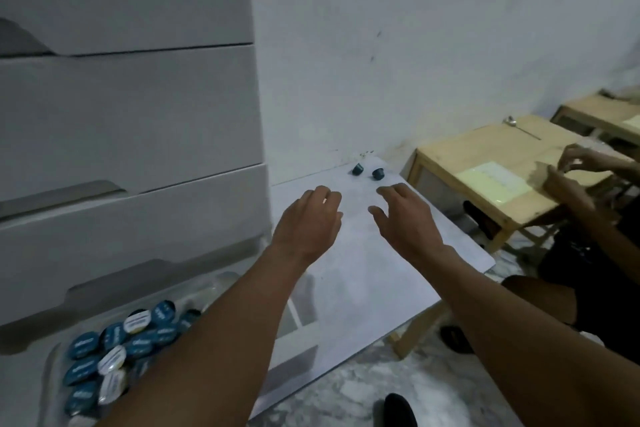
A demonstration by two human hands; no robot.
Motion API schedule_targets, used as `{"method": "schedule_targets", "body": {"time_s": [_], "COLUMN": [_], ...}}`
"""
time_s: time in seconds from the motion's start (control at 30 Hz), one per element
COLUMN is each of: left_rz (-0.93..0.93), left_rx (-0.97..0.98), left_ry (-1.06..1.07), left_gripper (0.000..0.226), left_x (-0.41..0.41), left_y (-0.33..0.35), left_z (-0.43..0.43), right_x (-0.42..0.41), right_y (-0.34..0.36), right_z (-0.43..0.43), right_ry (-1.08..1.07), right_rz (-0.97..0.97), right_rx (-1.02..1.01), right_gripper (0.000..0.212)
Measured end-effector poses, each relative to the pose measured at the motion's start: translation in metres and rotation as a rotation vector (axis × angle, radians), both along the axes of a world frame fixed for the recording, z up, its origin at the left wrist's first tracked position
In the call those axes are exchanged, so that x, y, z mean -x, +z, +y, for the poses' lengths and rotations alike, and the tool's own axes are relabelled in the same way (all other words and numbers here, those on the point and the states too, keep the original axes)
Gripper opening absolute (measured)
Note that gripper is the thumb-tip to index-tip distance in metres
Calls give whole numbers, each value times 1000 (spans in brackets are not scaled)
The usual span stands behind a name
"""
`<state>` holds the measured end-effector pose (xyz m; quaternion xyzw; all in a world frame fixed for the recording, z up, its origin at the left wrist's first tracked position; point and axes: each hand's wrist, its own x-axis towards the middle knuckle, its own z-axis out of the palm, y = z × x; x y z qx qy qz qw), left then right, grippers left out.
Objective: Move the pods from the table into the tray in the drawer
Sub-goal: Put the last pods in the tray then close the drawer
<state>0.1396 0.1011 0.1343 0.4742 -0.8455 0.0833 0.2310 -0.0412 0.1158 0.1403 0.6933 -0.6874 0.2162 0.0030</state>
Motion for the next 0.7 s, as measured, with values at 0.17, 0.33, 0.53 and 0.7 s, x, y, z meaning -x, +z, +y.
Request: {"method": "schedule_targets", "body": {"time_s": [0.17, 0.33, 0.53, 0.7], "left_rz": [4, -7, -23, -85], "left_rx": [-7, -42, -92, -169], "left_ry": [60, 150, 277, 334], "left_gripper": [22, 19, 23, 23], "left_x": [82, 150, 187, 183], "left_y": [-20, -35, -46, -63], "left_z": [-54, -99, -137, -168], "right_x": [87, 163, 201, 199], "right_y": [-14, -23, -29, -47], "right_z": [-48, -98, -161, -204], "right_ry": [28, 91, 207, 283], "right_rz": [-3, -2, 7, -6], "right_rx": [-26, -117, -188, -256], "right_gripper": [39, 41, 43, 44]}}
